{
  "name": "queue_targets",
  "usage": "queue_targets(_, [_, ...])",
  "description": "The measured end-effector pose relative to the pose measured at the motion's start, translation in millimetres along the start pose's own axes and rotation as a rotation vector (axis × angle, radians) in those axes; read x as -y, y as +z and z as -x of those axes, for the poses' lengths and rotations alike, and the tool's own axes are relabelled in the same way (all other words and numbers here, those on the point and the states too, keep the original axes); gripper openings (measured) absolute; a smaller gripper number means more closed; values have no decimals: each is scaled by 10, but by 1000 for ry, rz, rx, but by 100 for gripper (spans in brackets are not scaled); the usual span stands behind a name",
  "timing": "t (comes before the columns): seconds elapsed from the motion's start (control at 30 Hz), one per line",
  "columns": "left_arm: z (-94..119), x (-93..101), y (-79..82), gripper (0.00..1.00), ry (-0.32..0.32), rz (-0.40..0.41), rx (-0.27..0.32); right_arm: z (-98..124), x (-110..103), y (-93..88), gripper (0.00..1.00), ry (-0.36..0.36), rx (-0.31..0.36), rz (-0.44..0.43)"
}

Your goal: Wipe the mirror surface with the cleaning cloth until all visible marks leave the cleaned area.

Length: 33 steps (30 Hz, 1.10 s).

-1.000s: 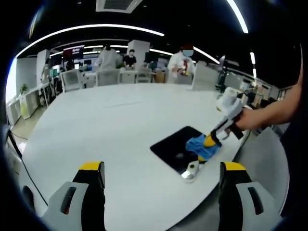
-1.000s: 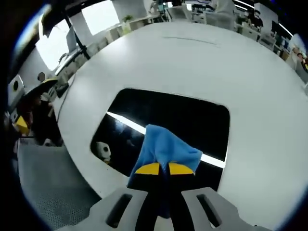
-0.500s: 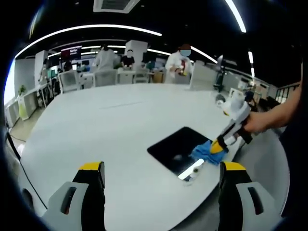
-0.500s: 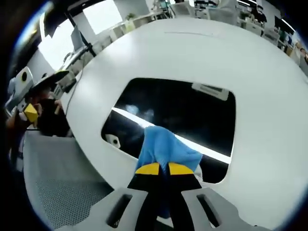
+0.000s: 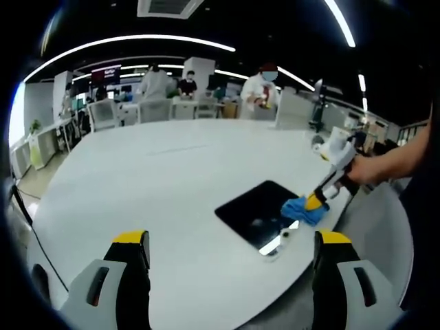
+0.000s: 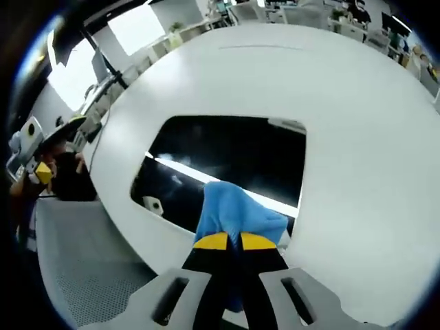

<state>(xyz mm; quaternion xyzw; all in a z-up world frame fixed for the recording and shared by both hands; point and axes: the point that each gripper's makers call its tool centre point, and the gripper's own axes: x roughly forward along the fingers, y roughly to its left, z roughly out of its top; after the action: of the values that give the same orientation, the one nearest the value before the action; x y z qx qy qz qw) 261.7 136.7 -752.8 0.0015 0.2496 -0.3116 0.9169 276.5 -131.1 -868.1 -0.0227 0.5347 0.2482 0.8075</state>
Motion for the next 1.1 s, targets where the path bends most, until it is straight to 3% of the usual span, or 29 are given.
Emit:
queue_targets(0.13, [0,6,-11,100,-1,2,-1,26,66,-17,0,-4,6,-21])
queue_targets(0.47, [-2,13,-14,100,3,7,2,6,49,9,0,-10,-16,18])
queue_targets(0.73, [16,-5,-66,100,15,26,1,-111,131,299,0,-24,-19,41])
queue_targets(1.1, [82,-79,-19,100,44,30,13,-273,347,737,0,-35,-25,62])
